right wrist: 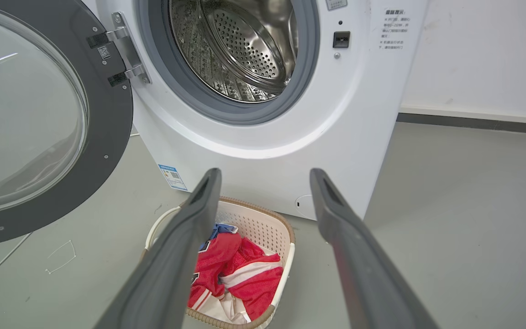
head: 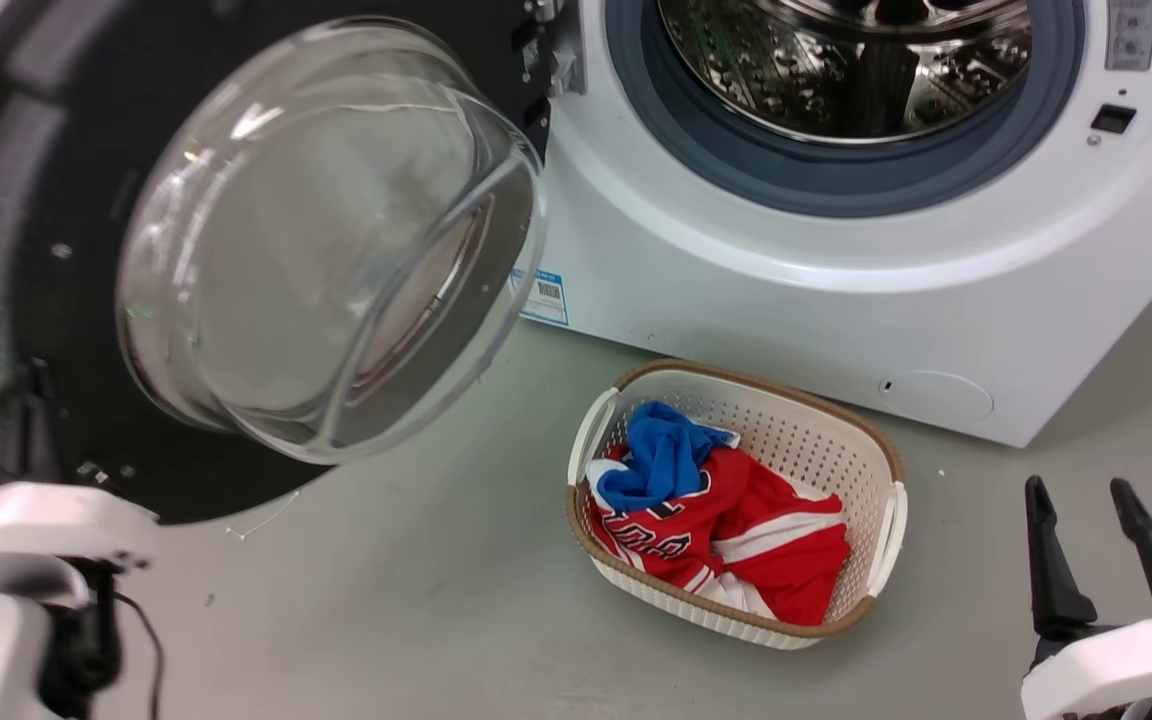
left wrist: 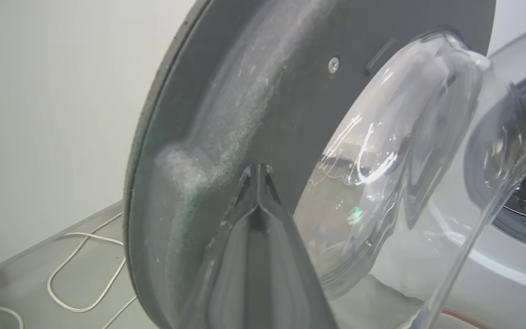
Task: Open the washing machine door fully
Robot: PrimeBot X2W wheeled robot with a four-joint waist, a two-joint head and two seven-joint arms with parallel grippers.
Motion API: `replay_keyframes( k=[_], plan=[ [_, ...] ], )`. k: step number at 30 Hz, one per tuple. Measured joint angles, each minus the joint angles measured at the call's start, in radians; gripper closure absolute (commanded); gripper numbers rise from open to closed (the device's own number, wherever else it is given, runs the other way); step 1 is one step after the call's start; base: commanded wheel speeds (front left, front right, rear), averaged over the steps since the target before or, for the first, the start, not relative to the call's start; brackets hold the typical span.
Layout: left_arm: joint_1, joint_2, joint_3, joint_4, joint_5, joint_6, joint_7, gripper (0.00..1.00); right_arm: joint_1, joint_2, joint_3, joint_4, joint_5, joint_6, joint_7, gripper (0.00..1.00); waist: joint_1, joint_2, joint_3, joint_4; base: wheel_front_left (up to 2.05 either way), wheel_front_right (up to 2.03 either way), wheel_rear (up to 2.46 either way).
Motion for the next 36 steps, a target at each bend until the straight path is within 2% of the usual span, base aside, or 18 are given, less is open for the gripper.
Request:
replay_keyframes(
  k=[9,16,23,31,36],
  plan=[
    [-0.078,0.068,0.069,0.147,-0.016,-0.070,-0.003,1.00,-0.028,0.000,-0.002,0.001,-0.010,0.000,0.001,0.00,0.0000,0.0000,0.035,-0.022,0.00,0.00,0.00],
    [-0.094,0.068,0.073,0.201,-0.010,-0.089,-0.006,1.00,-0.030,0.000,0.002,0.022,-0.002,0.000,-0.009,0.00,0.0000,0.0000,0.026,-0.029,0.00,0.00,0.00],
    [-0.003,0.027,0.085,0.115,0.040,-0.068,-0.006,1.00,-0.022,0.000,0.007,0.052,0.009,0.000,-0.028,0.00,-0.0001,0.0000,-0.027,-0.036,0.00,0.00,0.00],
    [0.157,-0.050,0.003,-0.057,0.094,-0.034,-0.001,1.00,0.002,0.000,0.026,0.070,0.019,0.000,-0.032,0.00,-0.0001,0.0000,-0.108,-0.050,0.00,0.00,0.00],
    [0.218,-0.099,-0.036,-0.139,0.089,-0.025,0.005,1.00,0.014,0.000,0.035,0.068,0.022,0.000,-0.032,0.00,-0.0001,0.0000,-0.129,-0.087,0.00,0.00,0.00]
  ],
)
